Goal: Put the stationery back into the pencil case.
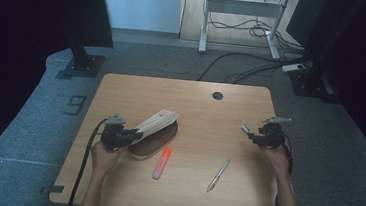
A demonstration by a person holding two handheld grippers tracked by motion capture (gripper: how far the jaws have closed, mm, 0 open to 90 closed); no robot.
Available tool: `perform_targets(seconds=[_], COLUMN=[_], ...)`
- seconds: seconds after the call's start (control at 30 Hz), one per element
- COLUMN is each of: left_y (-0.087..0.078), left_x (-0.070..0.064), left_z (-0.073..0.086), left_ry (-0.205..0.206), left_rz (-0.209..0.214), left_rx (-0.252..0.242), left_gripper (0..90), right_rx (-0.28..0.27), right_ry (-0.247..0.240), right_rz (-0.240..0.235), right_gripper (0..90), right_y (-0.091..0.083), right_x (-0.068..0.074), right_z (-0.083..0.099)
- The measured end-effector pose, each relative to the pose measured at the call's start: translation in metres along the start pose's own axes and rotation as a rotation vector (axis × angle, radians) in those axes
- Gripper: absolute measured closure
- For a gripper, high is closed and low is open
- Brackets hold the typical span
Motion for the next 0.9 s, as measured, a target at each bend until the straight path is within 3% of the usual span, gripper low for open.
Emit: perform_targets(seconds=[0.3,0.6,0.9], left_y=[0.0,0.0,0.0], left_x=[0.0,0.001,0.0], left_z=[0.0,0.0,0.0], left_ry=[0.003,-0.001,0.001], left_rz=[0.001,0.003,0.003], left_rx=[0.0,0.0,0.0], left_gripper=[75.2,75.1,74.9], right_rx=[0.019,0.04,0.036], right_ry=[-0.025,-0.006,0.002], right_rz=[0.006,-0.001,-0.02], right_gripper=[48.3,55.1,70.5], right_y=[0.017,0.031,0.037], right_x=[-0.001,-0.007,-0.006], right_z=[-0.002,0.004,0.008])
Point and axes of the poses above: each handheld gripper's, and its own axes: y roughly forward along the jaws, z roughly out of its underside, x roughly to its left, the point moved 4 cm from there along y, roughly forward along the jaws, and after that the axes turned 9 degrees about -x, right-handed, at the moved point
